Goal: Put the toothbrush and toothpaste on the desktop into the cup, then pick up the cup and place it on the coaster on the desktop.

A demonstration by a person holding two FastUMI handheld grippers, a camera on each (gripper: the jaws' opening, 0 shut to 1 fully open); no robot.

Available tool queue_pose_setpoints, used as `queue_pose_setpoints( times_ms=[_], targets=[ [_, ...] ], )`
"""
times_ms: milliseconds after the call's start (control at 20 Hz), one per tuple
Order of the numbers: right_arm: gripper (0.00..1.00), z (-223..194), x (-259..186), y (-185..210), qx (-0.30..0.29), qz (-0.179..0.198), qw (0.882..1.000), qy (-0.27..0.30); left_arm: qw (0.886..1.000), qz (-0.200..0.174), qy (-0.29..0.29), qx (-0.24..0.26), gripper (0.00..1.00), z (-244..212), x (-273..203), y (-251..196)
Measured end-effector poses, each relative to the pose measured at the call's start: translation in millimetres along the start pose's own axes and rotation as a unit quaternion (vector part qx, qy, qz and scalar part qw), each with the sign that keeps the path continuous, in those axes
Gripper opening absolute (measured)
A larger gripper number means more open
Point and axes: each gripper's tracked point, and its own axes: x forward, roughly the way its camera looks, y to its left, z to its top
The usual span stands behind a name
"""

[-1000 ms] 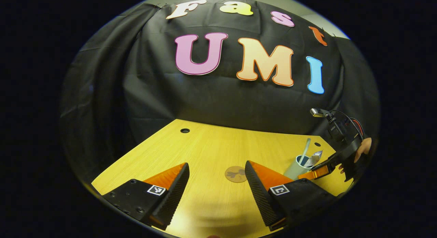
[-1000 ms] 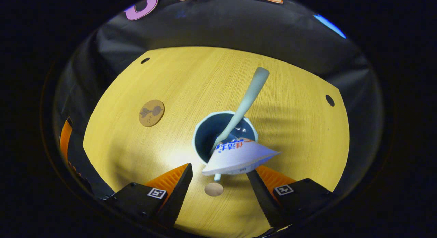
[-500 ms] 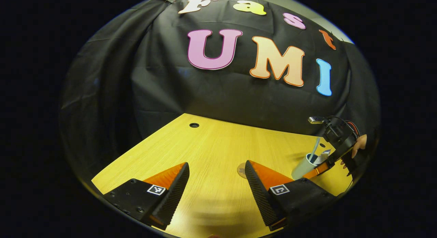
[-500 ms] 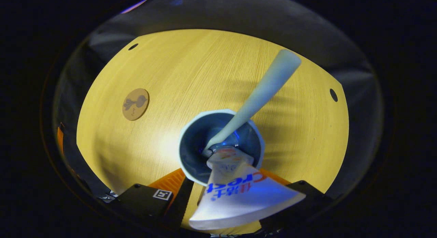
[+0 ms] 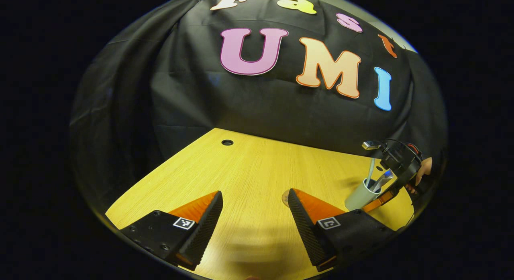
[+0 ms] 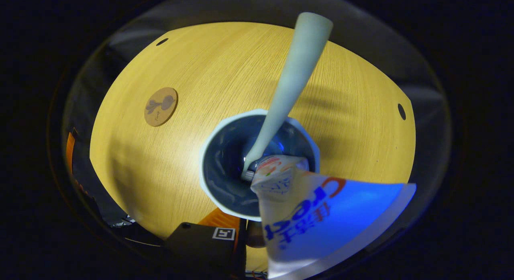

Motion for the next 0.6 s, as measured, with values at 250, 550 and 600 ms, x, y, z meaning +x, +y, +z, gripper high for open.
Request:
queue_pose_setpoints(
  times_ms=[250,550,600],
  targets=[
    [0.25,19.2,-8.5,21.3,0.020,0.024,0.999,-0.031,1.000,-0.008,-0.003,0.013,0.94,8.4,9.5,2.7],
    [0.24,33.2,-20.2,50.0,0.000,0.030,0.999,-0.040,1.000,-0.012,-0.001,0.010,0.94,8.7,10.1,12.9],
    [0.24,37.5,-22.8,58.3,-0.002,0.035,0.998,-0.043,1.000,-0.011,0.000,0.009,0.94,8.8,10.2,16.9]
  ],
)
